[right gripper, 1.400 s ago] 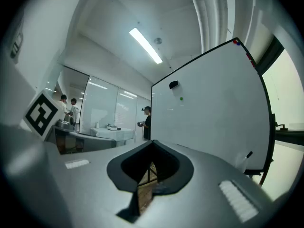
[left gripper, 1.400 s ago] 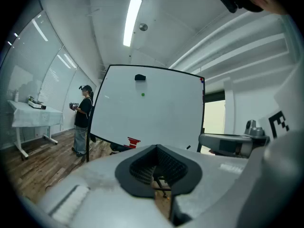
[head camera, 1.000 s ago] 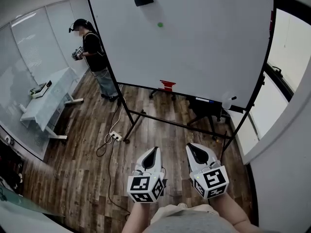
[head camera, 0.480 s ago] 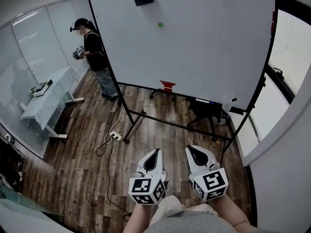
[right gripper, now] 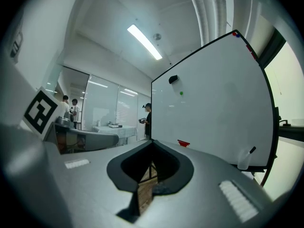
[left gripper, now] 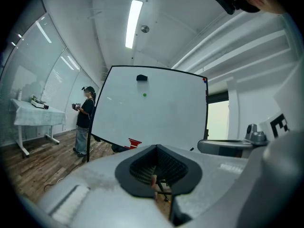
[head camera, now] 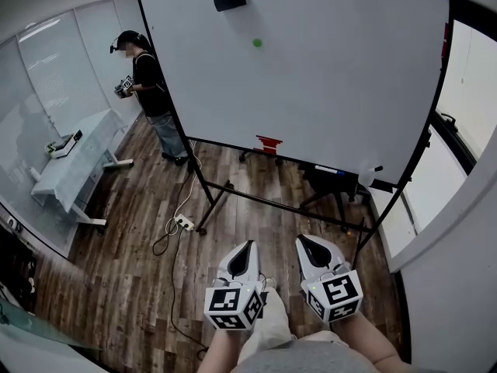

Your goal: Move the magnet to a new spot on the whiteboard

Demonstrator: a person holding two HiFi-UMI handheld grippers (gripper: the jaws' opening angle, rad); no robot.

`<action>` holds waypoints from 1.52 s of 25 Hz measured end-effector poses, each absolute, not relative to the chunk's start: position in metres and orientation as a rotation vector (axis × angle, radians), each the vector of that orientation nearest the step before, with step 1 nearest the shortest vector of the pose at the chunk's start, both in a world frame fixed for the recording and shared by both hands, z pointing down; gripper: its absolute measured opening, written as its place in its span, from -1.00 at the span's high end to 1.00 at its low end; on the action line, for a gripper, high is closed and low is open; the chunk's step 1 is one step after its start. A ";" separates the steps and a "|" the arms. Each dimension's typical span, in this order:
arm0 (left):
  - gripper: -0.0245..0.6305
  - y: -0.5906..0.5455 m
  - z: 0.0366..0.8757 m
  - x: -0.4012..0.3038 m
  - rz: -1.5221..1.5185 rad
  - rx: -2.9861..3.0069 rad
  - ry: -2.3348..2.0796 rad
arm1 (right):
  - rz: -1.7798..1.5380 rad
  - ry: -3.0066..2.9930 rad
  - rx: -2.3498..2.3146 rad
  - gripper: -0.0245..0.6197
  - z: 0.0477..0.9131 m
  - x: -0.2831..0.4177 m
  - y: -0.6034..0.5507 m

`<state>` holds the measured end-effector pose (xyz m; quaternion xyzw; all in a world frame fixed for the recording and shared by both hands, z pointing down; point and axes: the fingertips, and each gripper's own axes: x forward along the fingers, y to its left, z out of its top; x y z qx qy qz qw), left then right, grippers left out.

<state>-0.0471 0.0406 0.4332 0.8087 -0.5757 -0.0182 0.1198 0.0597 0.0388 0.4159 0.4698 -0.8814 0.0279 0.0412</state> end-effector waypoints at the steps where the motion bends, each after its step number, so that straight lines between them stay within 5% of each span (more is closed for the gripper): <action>1: 0.91 0.035 0.433 -0.049 -0.058 2.362 -1.683 | 0.087 -2.698 1.433 0.92 0.417 0.058 0.034; 38: 0.91 -0.311 0.407 -0.120 -0.112 2.474 -1.550 | 0.021 -2.613 1.577 0.92 0.399 -0.011 -0.301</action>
